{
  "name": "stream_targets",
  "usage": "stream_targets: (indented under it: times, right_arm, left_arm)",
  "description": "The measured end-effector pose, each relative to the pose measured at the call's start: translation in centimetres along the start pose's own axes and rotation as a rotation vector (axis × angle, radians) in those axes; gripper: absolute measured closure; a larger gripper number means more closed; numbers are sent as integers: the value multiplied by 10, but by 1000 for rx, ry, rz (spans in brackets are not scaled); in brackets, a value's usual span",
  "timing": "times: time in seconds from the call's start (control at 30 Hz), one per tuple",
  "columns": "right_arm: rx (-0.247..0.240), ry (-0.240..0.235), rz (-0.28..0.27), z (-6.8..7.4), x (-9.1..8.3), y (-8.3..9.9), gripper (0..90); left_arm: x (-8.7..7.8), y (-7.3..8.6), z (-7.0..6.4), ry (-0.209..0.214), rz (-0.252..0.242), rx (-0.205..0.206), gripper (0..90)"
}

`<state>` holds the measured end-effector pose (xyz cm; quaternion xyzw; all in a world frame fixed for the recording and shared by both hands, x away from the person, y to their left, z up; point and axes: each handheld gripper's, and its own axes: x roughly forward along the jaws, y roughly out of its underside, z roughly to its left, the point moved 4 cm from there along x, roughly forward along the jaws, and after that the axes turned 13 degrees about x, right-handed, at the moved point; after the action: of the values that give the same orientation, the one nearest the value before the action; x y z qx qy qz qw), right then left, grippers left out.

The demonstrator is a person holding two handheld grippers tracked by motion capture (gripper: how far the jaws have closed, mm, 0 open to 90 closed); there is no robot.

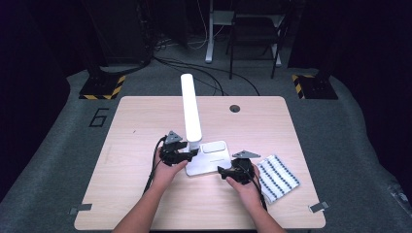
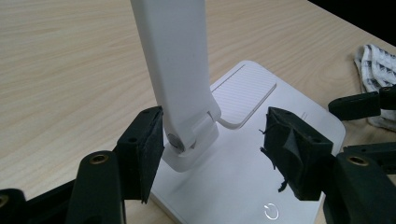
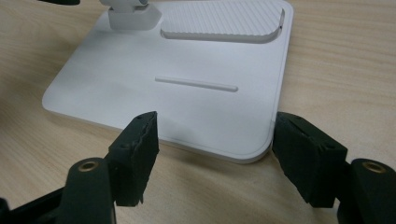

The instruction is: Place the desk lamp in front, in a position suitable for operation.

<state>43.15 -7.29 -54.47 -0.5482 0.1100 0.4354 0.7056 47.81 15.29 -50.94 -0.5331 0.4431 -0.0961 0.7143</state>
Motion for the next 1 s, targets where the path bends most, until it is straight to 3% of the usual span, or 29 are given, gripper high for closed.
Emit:
stream_targets:
  times: [0.27, 0.37, 0.43, 0.47, 0.87, 0.9, 0.93, 1.0]
  right_arm:
    - [3, -1, 5, -1, -1, 2, 311]
    - [7, -3, 5, -1, -2, 2, 312]
    - [10, -3, 6, 0, -3, 3, 311]
    - [9, -3, 7, 0, -3, 3, 311]
    - [17, 3, 1, -4, -4, 4, 312]
    - [39, 2, -1, -6, -4, 5, 310]
    - [39, 2, -1, -6, -4, 5, 310]
    - [52, 2, -5, -9, -5, 4, 310]
  left_arm:
    - [6, 3, 6, 13, -4, -10, 379]
    - [7, 3, 6, 15, -9, -47, 380]
    - [8, 1, 7, 19, 10, -33, 380]
    - [8, -1, 8, 19, 11, -2, 380]
    - [9, -7, 3, 27, -11, -55, 411]
    - [9, -7, 3, 34, -6, -29, 419]
    - [9, -7, 0, 43, -7, -41, 419]
    - [10, -8, -5, 55, -7, -20, 422]
